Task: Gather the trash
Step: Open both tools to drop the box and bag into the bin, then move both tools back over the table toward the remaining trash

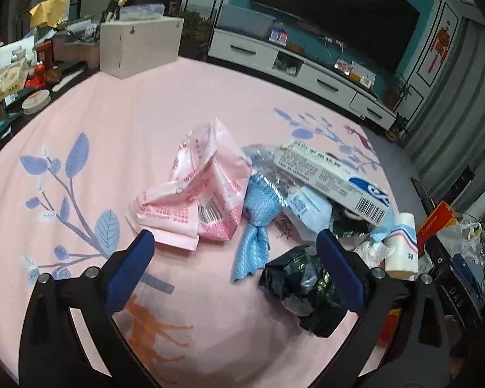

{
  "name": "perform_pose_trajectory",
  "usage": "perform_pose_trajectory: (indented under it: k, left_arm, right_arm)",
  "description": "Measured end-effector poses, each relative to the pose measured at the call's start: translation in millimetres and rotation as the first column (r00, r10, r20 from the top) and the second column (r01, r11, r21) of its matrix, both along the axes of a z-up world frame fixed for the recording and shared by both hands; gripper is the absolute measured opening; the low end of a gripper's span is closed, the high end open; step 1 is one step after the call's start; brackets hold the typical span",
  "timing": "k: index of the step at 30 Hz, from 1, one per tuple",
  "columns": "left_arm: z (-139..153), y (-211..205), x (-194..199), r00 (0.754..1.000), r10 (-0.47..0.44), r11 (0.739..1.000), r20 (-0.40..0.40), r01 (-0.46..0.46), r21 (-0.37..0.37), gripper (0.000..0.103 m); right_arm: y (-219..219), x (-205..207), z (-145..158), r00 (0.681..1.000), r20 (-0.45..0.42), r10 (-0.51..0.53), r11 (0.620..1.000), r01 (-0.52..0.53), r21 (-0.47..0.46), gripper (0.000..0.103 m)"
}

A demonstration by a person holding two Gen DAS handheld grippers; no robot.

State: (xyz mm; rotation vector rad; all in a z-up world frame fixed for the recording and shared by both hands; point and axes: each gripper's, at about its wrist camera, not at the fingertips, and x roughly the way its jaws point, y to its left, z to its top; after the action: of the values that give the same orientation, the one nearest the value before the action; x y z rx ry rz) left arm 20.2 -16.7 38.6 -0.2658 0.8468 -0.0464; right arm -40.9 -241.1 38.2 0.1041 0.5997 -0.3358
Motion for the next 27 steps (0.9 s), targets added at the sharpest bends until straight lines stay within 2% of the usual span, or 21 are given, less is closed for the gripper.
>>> perform_pose_trajectory:
  k: [6, 27]
  left_arm:
    - [-1.8, -3.8, -1.2, 1.000, -0.023, 1.000, -0.007, 0.023, -0.008, 0.100]
    - [-5.3, -4.1, -3.8, 0.999, -0.019, 1.000, -0.036, 0.018, -0.018, 0.100]
  right_arm:
    - [4.0, -0.7, -1.6, 1.000, -0.006, 0.003, 1.000, -0.003, -0.017, 0.099]
    - [5.4, 1.6, -5.0, 0.999, -0.031, 0.014, 1.000, -0.014, -0.016, 0.099]
